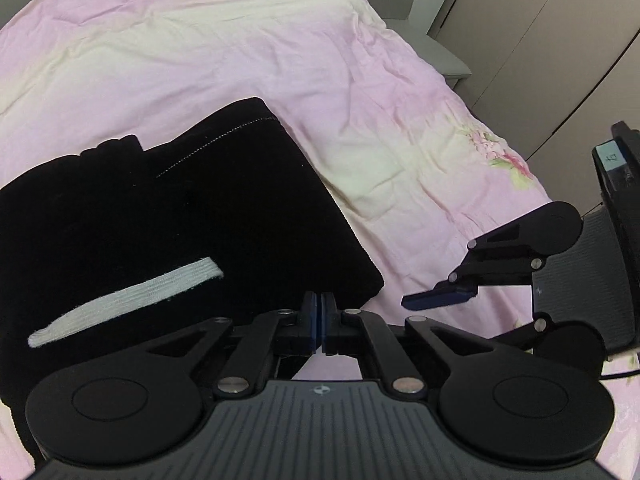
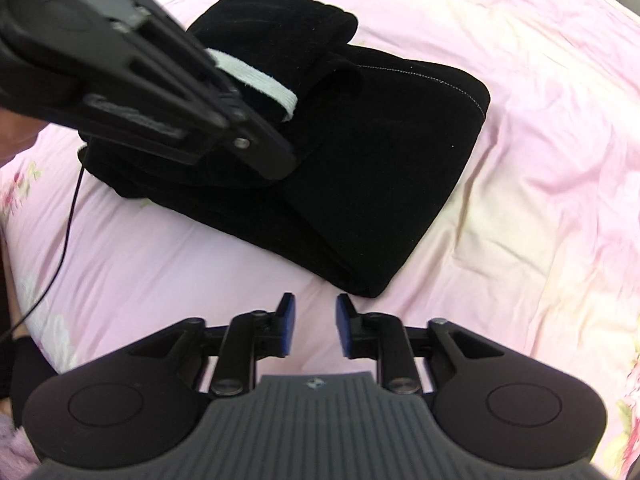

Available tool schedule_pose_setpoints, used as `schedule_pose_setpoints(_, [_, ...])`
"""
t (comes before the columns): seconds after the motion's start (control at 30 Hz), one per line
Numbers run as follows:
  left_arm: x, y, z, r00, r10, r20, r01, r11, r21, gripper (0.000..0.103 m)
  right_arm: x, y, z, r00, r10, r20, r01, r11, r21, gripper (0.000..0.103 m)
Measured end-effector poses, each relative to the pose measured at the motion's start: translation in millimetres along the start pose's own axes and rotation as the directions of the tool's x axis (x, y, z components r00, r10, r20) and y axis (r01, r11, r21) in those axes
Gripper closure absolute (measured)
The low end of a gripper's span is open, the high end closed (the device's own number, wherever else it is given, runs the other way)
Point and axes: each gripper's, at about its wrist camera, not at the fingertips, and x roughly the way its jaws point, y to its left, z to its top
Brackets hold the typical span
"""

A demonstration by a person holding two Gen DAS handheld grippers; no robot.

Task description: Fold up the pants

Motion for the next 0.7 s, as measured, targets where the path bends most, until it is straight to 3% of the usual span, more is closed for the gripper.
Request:
schedule_pose_setpoints(0.07, [-21, 14, -3, 0.999, 0.035, 0.026, -0.036, 0.999, 0.018, 0.095, -3, -4, 4, 1.0, 0.02, 0.023, -0.022, 0.998, 0.052, 0.063])
schedule_pose_setpoints(0.13, [-39, 32, -7, 0.995, 0.083, 0.053, -0.084, 0.996, 0.015, 0.094, -4, -7, 11, 0.998, 0.044, 0.048, -0.049, 0.993, 0.109, 0.063])
schedule_pose_setpoints(0.27, [-70, 82, -20, 0.979, 0.191, 0.073, -0.186, 0.981, -0.062, 0.086, -12, -4, 28, 0.99, 0.07, 0.12, -0.097, 0.967, 0.235, 0.05])
schedule_pose_setpoints(0.37, [-81, 119, -35, 0.963, 0.257, 0.076, -0.245, 0.96, -0.133, 0.08, -11, -4, 44, 0.98, 0.086, 0.179, -0.146, 0.924, 0.352, 0.04])
schedule_pose_setpoints(0.53, [-76, 169, -64, 0.949, 0.312, 0.032, -0.298, 0.929, -0.218, 0.08, 7, -3, 79, 0.957, 0.109, 0.268, -0.231, 0.843, 0.486, 0.04])
schedule_pose_setpoints(0.7, [-65, 199, -84, 0.962, 0.27, 0.034, -0.25, 0.926, -0.282, 0.08, 40, -13, 111, 0.957, 0.074, 0.28, -0.237, 0.757, 0.609, 0.041])
